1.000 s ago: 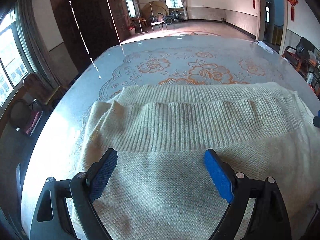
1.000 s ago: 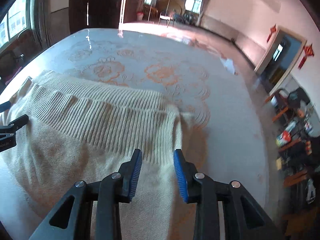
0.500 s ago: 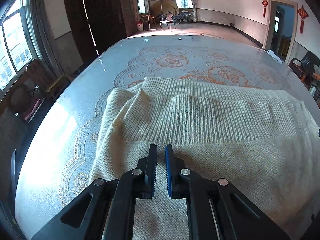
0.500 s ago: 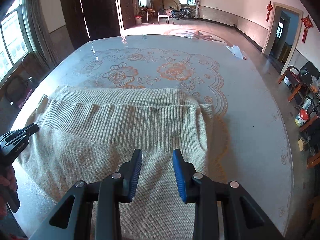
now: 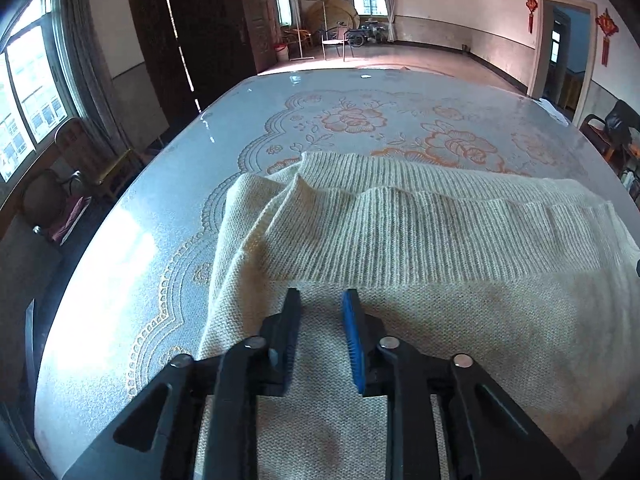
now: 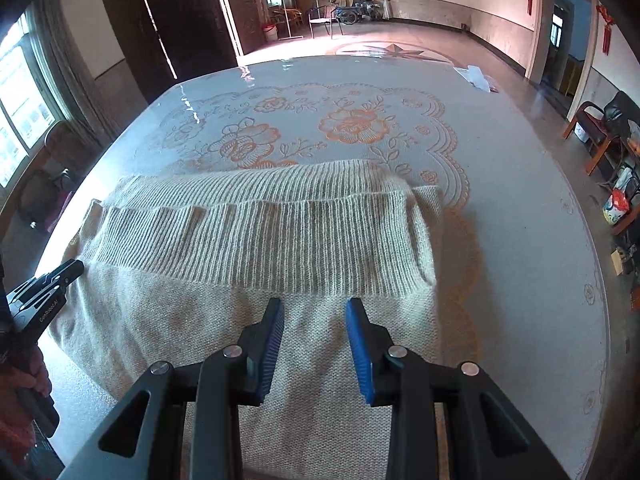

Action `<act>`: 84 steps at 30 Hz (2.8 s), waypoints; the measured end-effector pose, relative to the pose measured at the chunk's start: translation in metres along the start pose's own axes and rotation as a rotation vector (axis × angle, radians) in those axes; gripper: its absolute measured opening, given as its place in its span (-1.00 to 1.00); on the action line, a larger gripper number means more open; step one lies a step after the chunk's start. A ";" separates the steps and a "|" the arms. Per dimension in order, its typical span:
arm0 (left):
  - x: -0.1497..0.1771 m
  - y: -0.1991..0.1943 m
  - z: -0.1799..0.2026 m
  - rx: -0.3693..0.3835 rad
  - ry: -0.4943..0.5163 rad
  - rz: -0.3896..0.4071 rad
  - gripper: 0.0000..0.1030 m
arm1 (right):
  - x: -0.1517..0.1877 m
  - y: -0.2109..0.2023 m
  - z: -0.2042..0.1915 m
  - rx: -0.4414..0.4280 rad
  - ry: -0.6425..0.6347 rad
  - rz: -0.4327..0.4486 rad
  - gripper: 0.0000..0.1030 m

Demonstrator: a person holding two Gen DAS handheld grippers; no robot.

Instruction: Fold clothes

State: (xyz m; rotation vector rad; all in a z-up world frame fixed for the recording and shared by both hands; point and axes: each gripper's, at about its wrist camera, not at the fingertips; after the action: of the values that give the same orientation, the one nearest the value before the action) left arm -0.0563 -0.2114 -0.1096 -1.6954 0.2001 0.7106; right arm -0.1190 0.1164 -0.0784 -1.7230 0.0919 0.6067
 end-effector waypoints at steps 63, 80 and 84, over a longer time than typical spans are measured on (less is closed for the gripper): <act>0.070 -0.025 -0.068 0.277 0.147 -0.148 -0.29 | -0.054 0.069 -0.232 -0.239 -0.568 -0.102 -0.37; 0.083 -0.045 -0.070 0.245 0.209 -0.218 -0.87 | -0.061 0.112 -0.281 -0.133 -0.703 -0.187 -0.35; 0.084 -0.043 -0.063 0.245 0.189 -0.220 -0.87 | -0.060 0.113 -0.281 -0.130 -0.706 -0.183 -0.35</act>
State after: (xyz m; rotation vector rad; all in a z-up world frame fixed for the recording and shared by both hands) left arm 0.0533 -0.2391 -0.1150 -1.5199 0.2189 0.3475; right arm -0.1166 -0.1898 -0.1191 -1.5264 -0.6054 1.0625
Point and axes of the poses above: each gripper's, at about its wrist camera, not at the fingertips, and y roughly the way its jaws point, z to its right, x to its underside, and after that the axes turned 5 degrees about -z, right-handed
